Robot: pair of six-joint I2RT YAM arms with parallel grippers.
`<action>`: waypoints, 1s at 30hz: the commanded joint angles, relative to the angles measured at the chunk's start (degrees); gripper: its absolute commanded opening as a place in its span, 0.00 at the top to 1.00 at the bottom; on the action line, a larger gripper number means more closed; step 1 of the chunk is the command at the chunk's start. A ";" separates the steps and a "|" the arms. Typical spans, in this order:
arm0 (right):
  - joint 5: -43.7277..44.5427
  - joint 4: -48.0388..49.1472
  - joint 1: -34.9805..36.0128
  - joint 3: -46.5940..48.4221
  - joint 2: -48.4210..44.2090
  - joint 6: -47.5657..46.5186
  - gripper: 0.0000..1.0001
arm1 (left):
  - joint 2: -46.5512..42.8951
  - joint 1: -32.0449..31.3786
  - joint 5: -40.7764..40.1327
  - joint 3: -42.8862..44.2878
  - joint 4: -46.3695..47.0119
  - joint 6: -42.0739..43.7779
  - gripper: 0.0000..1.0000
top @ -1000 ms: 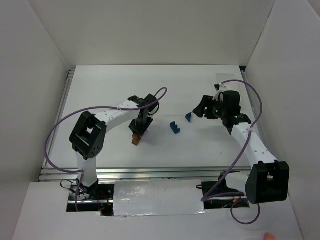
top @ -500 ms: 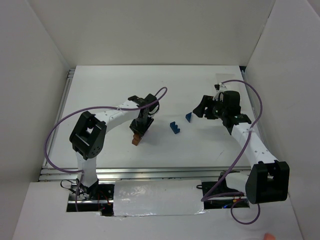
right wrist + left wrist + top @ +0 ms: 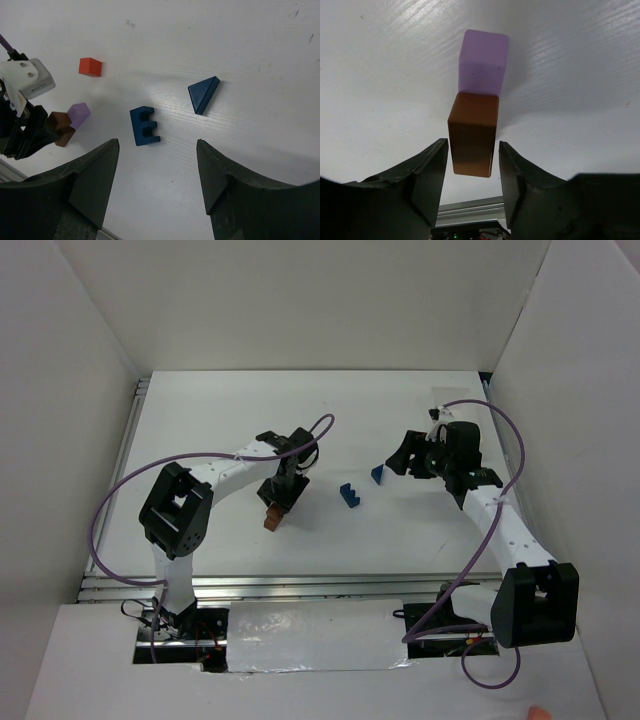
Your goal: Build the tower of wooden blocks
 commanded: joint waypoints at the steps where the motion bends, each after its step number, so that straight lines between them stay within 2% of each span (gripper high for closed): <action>1: -0.49 0.03 -0.26 1.36 -0.25 -0.81 0.29 | -0.06 -0.05 -0.56 1.16 -0.55 0.08 0.41; 8: -0.66 0.03 -0.43 1.27 -0.33 -0.81 0.29 | -0.07 0.04 -0.21 1.16 -0.73 0.17 0.37; 11: -0.75 0.12 -0.34 1.27 -0.42 -0.81 0.30 | -0.42 0.04 -0.21 1.33 -0.64 -0.01 0.33; 12: -0.75 0.29 -0.26 1.27 -0.33 -0.81 0.30 | -0.51 0.04 -0.21 1.42 -0.55 -0.18 0.26; 15: -0.66 0.29 -0.26 1.19 -0.33 -0.81 0.30 | -1.47 0.04 -0.12 1.77 -0.55 -0.18 0.19; 18: -0.84 0.38 -0.26 1.19 -0.60 -1.08 0.29 | -4.36 0.04 0.93 1.60 0.41 0.25 0.17; 20: -0.93 0.38 -0.26 1.10 -0.95 -0.90 0.29 | -7.62 0.04 1.46 1.68 1.38 0.25 0.05; 21: -1.10 0.29 -0.26 1.10 -1.38 -0.99 0.27 | -8.67 0.04 1.28 1.95 1.47 -0.01 0.01; 26: -1.46 0.29 1.14 0.84 -3.49 -2.22 0.14 | -15.00 0.04 -3.37 5.99 1.81 -4.39 0.01; 27: 0.46 0.03 2.63 0.92 -3.76 -2.74 0.07 | -17.10 0.04 -3.55 6.34 2.78 -5.10 0.01; 29: 2.84 -1.28 4.57 1.36 -3.24 -3.45 0.01 | -19.83 0.12 -3.55 4.60 6.72 -6.77 0.01; 30: 5.81 -2.16 6.93 2.23 -2.28 -4.15 0.00 | -22.71 0.65 -2.86 3.37 12.22 -8.26 0.01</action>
